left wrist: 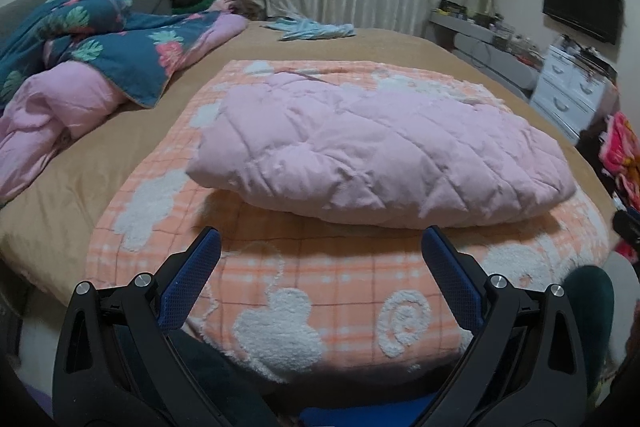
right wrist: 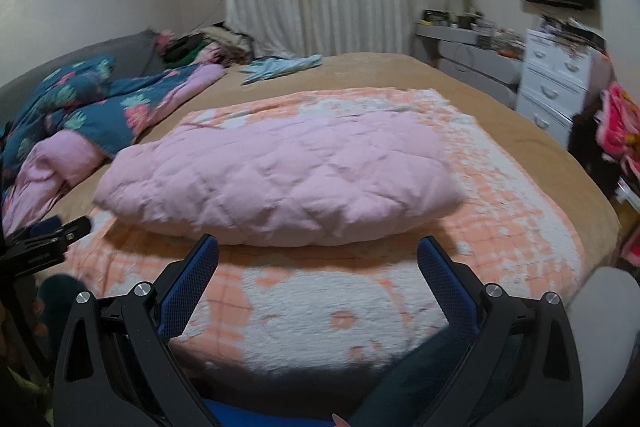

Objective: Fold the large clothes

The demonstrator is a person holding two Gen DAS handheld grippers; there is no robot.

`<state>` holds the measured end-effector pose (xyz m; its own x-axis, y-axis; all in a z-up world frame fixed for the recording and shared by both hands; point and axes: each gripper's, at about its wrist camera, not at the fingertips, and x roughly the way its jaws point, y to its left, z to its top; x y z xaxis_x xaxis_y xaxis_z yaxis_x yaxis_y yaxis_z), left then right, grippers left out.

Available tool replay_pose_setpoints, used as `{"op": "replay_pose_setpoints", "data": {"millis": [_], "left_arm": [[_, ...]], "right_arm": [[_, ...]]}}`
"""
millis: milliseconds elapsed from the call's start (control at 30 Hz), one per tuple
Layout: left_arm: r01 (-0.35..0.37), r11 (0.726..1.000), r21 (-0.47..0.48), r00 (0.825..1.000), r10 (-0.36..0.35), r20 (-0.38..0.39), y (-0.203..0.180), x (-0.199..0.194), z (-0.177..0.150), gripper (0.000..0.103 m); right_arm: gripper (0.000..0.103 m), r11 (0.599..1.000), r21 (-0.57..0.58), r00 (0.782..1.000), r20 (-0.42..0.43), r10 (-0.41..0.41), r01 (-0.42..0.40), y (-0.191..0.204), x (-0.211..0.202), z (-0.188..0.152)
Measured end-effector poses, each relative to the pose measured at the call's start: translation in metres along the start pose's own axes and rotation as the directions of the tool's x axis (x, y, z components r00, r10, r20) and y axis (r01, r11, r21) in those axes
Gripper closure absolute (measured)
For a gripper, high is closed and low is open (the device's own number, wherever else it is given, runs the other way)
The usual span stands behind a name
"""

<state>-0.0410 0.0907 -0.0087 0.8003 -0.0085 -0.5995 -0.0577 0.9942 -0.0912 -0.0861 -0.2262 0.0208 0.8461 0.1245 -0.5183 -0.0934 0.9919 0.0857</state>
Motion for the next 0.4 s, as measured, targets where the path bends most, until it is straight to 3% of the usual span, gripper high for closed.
{"op": "replay_pose_setpoints", "data": {"millis": [67,167,233,300,333,400], "left_arm": [[-0.008,1.000,-0.030,1.000,0.008,-0.015,0.012,0.009,0.004,0.009],[-0.092,0.992,-0.087,0.995,0.088,-0.046,0.049,0.035,0.021,0.009],[-0.174,0.974,-0.146,0.984,0.164,-0.074,0.093,0.058,0.038,0.009],[-0.251,0.948,-0.196,0.967,0.236,-0.096,0.133,0.077,0.052,0.009],[-0.307,0.927,-0.217,0.951,0.290,-0.107,0.155,0.086,0.059,0.009],[-0.416,0.873,-0.255,0.909,0.394,-0.135,0.208,0.110,0.075,0.009]], "right_arm": [[0.004,0.998,0.059,0.999,0.000,-0.037,0.037,-0.026,0.001,0.001],[0.004,0.970,0.182,0.987,-0.008,-0.161,0.159,-0.095,0.006,0.002],[0.004,0.910,0.276,0.950,-0.044,-0.310,0.309,-0.163,0.012,-0.003],[0.004,0.824,0.333,0.888,-0.113,-0.447,0.457,-0.228,0.018,-0.015],[0.004,0.756,0.363,0.837,-0.174,-0.519,0.544,-0.273,0.022,-0.025],[0.004,0.660,0.382,0.761,-0.270,-0.589,0.647,-0.337,0.030,-0.043]]}}
